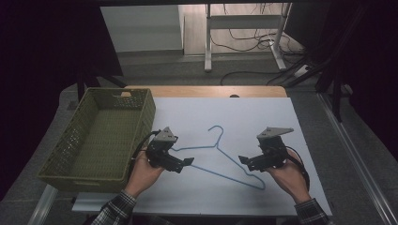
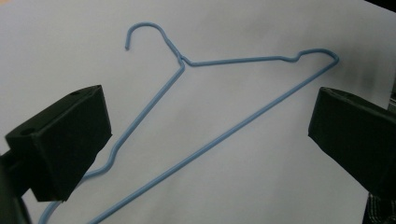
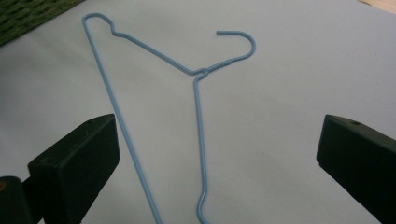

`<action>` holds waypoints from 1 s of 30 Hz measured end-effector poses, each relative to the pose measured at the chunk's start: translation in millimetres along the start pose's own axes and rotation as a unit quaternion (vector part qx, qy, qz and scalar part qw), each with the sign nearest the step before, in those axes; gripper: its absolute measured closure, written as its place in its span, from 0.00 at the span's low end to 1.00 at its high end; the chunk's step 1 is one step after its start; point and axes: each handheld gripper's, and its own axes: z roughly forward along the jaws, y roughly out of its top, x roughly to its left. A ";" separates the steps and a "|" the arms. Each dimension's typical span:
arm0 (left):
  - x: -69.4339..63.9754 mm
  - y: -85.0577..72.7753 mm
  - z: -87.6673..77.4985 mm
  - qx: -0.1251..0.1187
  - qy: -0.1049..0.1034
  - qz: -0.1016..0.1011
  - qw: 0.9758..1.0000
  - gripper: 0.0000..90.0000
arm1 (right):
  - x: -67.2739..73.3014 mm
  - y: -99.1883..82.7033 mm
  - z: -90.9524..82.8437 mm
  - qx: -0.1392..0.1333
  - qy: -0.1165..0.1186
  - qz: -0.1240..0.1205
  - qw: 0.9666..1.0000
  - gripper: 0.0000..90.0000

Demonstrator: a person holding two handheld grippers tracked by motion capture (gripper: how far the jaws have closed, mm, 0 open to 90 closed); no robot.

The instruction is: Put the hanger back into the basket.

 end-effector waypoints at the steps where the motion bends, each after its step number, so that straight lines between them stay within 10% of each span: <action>1: 0.8 -0.2 2.3 0.001 -0.002 0.000 1.000 0.00 | -0.1 1.1 2.8 0.003 0.000 0.001 1.000 0.00; 16: 17.5 -0.8 31.6 0.012 -0.013 -0.017 1.000 0.00 | 2.5 25.4 56.0 0.045 0.009 -0.005 0.999 0.05; 30: 25.5 -3.6 43.0 0.019 -0.010 -0.019 1.000 0.00 | 2.6 18.7 110.0 0.102 0.034 -0.038 0.993 0.69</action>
